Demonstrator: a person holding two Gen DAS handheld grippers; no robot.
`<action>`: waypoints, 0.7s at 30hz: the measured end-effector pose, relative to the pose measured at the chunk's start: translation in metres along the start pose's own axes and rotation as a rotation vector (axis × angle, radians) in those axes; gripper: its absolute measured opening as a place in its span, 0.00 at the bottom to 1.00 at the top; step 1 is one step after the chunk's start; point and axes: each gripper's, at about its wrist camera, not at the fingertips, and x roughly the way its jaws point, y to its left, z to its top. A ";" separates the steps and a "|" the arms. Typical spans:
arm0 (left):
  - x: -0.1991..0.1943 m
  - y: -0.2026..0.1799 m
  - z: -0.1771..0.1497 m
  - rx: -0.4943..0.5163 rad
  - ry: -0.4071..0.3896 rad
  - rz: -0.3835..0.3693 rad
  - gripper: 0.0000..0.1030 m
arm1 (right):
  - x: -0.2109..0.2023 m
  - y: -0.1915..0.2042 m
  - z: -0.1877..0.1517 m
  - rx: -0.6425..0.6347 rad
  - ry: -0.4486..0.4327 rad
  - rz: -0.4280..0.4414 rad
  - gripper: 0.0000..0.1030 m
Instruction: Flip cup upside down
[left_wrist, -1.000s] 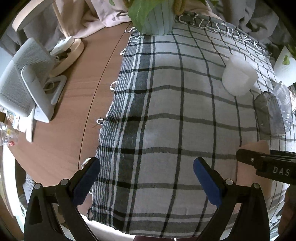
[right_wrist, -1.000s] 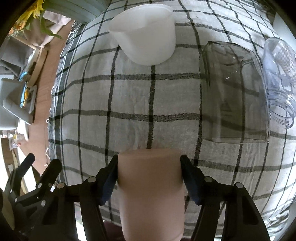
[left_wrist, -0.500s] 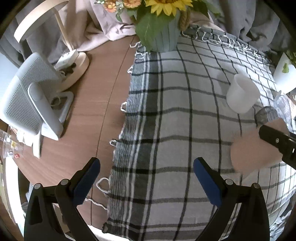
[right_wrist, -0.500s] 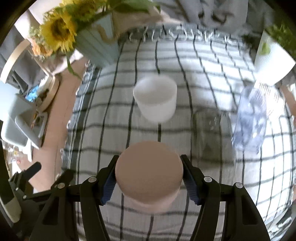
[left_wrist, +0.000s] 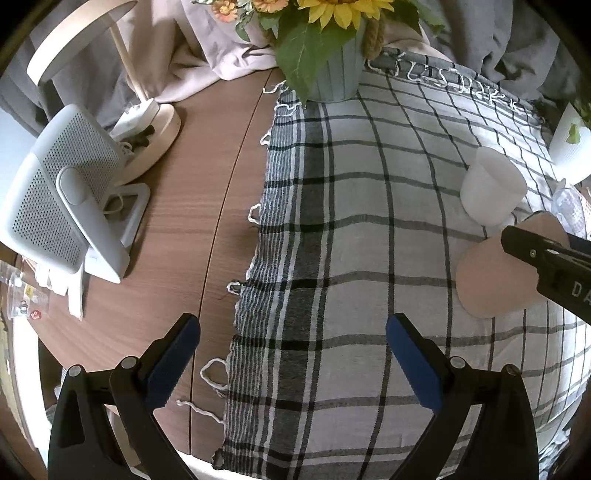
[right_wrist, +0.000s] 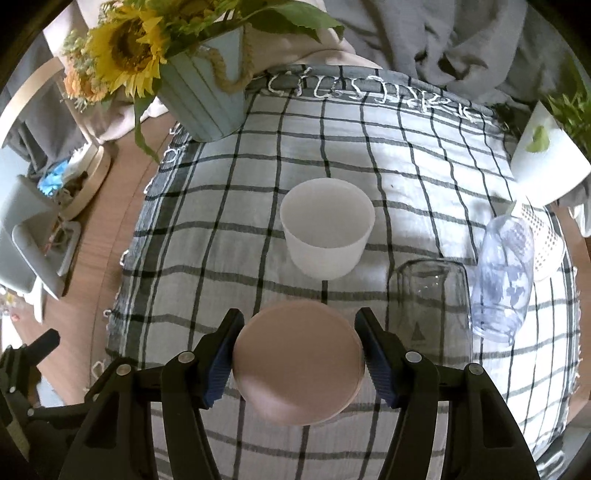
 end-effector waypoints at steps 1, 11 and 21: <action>0.000 0.000 0.000 -0.001 0.001 0.000 1.00 | 0.001 0.002 0.001 -0.009 0.003 -0.003 0.61; 0.000 0.001 0.001 -0.014 -0.001 0.012 1.00 | 0.004 0.005 0.005 -0.034 0.014 -0.017 0.61; -0.012 0.000 0.001 -0.014 -0.030 0.043 1.00 | -0.011 0.005 -0.002 -0.035 -0.058 -0.017 0.81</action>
